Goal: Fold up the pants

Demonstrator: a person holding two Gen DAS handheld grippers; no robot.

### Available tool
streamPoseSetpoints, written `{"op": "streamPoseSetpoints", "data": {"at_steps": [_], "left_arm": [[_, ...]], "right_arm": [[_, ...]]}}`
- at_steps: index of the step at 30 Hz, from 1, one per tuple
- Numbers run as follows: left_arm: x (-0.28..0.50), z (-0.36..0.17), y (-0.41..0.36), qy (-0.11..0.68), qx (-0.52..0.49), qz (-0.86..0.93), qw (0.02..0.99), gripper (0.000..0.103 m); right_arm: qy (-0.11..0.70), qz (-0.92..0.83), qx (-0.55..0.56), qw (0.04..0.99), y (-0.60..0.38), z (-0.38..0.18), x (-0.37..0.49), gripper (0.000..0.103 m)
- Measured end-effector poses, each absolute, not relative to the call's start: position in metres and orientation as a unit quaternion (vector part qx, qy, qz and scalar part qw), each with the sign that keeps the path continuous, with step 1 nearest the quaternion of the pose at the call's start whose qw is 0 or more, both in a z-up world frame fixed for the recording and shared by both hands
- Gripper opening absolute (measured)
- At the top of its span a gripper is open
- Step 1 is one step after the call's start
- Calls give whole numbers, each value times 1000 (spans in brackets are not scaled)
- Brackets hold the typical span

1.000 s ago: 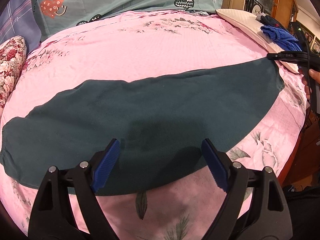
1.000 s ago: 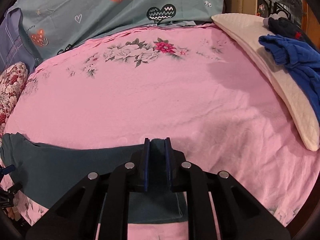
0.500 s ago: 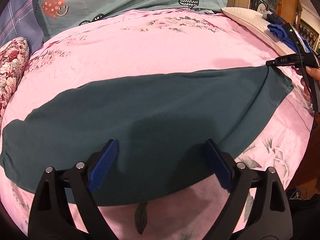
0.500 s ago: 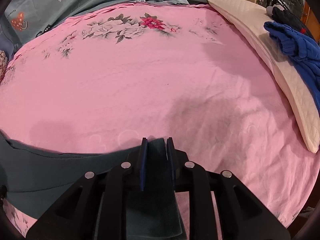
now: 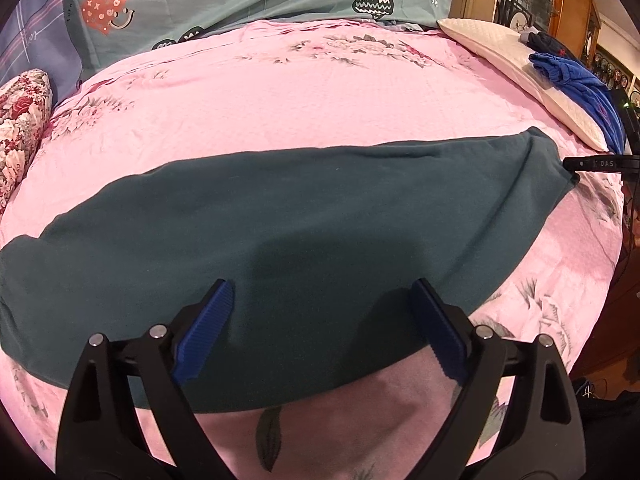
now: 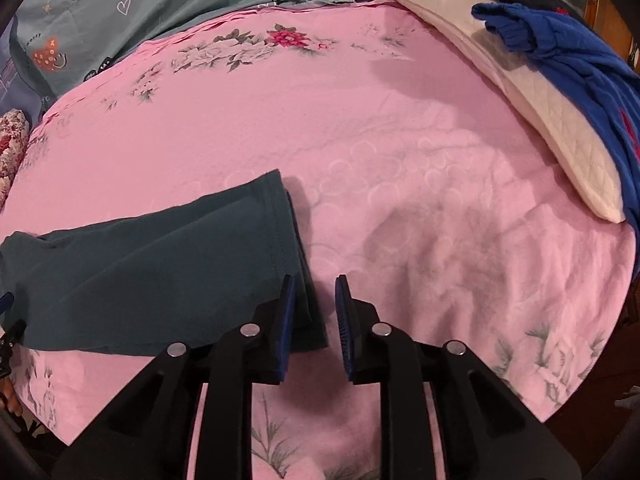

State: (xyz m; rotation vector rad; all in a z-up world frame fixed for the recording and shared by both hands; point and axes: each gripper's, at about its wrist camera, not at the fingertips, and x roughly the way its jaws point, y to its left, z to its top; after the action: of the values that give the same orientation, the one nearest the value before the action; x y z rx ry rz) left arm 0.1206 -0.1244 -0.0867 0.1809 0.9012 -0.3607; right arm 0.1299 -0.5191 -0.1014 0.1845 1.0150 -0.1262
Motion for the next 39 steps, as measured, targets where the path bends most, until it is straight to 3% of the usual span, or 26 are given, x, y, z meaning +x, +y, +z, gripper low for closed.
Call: {"op": "streamPoseSetpoints", "data": {"at_steps": [1, 3, 11, 17, 19, 21, 22, 29, 39], "left_arm": [[120, -87, -124, 433, 87, -173, 881, 92], [119, -85, -124, 432, 88, -173, 881, 92], [120, -85, -122, 430, 83, -177, 881, 92], [121, -85, -121, 431, 84, -179, 880, 92], [119, -83, -118, 431, 83, -179, 881, 92], [117, -77, -111, 426, 82, -176, 884, 92], [117, -72, -105, 422, 80, -173, 886, 92], [141, -42, -64, 396, 85, -111, 908, 92], [179, -62, -19, 429, 99, -35, 897, 92]], "right_arm": [[482, -54, 85, 870, -517, -101, 130, 4], [472, -58, 59, 878, -510, -93, 127, 1], [438, -66, 32, 896, -507, -65, 96, 1], [465, -61, 45, 882, -512, -88, 104, 1], [478, -67, 38, 875, -511, -95, 109, 5], [463, -85, 41, 881, -513, -85, 108, 30], [446, -92, 44, 889, -515, -77, 106, 34], [422, -13, 30, 906, -481, -53, 137, 34], [410, 253, -72, 873, -300, -50, 169, 34]]}}
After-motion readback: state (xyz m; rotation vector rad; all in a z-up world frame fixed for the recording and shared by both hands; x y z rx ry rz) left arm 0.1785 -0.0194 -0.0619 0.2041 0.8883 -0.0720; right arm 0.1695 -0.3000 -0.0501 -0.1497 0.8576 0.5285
